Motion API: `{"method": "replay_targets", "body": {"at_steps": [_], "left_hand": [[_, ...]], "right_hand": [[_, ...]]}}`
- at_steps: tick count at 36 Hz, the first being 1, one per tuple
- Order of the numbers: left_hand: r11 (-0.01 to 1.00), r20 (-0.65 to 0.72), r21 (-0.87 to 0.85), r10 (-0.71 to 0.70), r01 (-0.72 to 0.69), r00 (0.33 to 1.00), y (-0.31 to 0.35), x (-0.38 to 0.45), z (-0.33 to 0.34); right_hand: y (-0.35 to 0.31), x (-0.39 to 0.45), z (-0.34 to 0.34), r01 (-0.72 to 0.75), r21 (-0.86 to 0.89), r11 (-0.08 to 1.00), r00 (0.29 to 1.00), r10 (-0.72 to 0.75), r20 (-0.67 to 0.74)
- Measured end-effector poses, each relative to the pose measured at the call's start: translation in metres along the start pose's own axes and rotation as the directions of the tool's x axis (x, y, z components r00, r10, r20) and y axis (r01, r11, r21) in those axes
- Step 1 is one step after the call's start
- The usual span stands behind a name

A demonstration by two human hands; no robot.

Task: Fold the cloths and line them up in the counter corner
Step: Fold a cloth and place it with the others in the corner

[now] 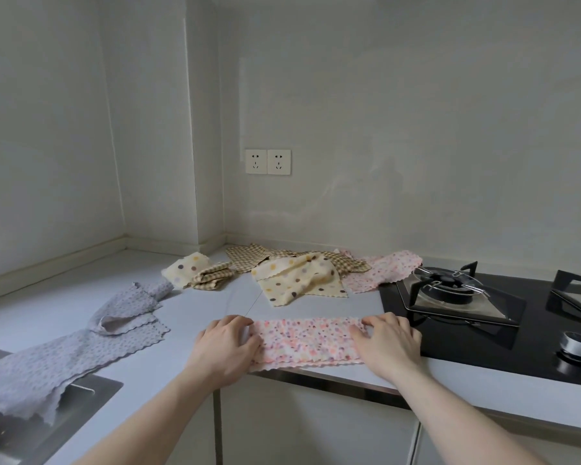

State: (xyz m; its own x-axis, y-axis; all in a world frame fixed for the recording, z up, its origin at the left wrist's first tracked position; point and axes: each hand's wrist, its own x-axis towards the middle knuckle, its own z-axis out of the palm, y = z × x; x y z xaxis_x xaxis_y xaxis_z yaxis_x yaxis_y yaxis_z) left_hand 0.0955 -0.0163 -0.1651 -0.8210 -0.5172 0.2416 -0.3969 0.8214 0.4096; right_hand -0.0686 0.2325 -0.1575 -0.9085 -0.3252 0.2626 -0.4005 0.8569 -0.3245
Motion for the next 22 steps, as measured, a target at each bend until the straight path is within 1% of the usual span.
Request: {"method": "replay_targets", "body": {"at_steps": [4,7,15,19,22], "left_hand": [[1.0,-0.01,-0.006,-0.017,0.017,1.0,-0.004,0.003,0.0],[1.0,-0.006,0.009,-0.011,0.011,1.0,-0.004,0.003,0.003],[1.0,0.012,0.0,-0.02,0.02,1.0,0.0,-0.002,0.006],[1.0,0.011,-0.018,-0.023,0.024,1.0,0.002,-0.003,0.003],[0.999,0.007,-0.027,-0.023,0.023,1.0,0.002,-0.003,0.001]], "right_hand": [[-0.002,0.001,0.004,0.008,-0.014,1.0,1.0,-0.008,0.004],[-0.001,0.001,0.004,0.004,0.007,1.0,1.0,-0.004,0.014],[-0.001,-0.003,-0.003,-0.056,0.062,0.997,0.996,0.051,0.076],[-0.007,0.001,-0.012,-0.1,0.163,0.982,0.993,0.087,0.084],[-0.017,0.005,-0.021,-0.099,0.313,0.945,0.994,0.078,0.077]]}}
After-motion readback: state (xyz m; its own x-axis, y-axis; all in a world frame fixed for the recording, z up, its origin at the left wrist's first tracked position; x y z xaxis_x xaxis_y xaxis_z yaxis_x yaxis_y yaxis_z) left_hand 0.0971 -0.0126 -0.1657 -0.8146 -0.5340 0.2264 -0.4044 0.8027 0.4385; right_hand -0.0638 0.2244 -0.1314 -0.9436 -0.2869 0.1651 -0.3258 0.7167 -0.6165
